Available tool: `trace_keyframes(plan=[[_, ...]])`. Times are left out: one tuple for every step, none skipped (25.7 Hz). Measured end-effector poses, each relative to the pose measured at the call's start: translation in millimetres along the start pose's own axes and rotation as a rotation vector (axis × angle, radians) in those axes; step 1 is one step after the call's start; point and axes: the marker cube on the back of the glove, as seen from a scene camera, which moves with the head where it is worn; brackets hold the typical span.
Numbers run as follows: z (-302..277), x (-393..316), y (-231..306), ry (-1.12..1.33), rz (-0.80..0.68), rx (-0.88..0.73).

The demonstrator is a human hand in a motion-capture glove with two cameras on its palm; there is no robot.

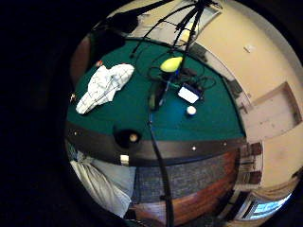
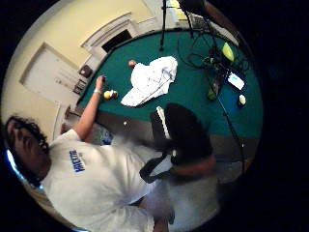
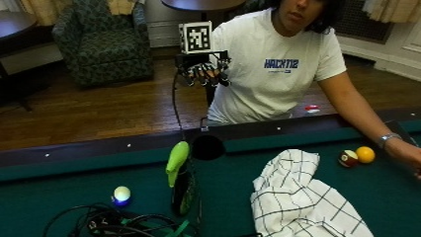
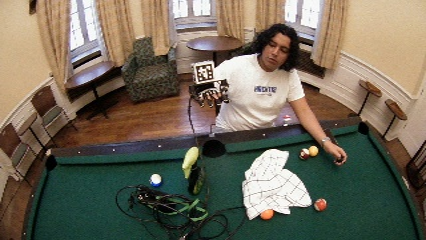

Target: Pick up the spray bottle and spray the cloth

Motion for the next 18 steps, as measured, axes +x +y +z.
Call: trace_keyframes(plan=[[0, 1, 0, 0.0, -0.004, -0.002], [1, 2, 0, -0.001, -0.006, -0.005], [2, 3, 0, -0.005, -0.002, -0.01], [3, 3, 1, -0.012, 0.009, -0.016], [4, 4, 2, -0.019, 0.024, -0.019], [4, 4, 3, -0.027, 0.041, -0.016], [5, 5, 3, -0.033, 0.058, -0.005], [5, 7, 2, -0.038, 0.073, 0.012], [5, 8, 1, -0.044, 0.086, 0.029], [5, 10, 2, -0.052, 0.093, 0.037], [4, 13, 4, -0.064, 0.093, 0.03], [4, 15, 6, -0.078, 0.088, 0.014], [5, 18, 8, -0.092, 0.085, -0.001], [7, 20, 10, -0.108, 0.087, -0.008], [9, 23, 11, -0.123, 0.094, -0.007], [12, 25, 11, -0.138, 0.1, -0.004], [15, 27, 12, -0.153, 0.1, -0.004], [18, 30, 14, -0.167, 0.099, -0.009]])
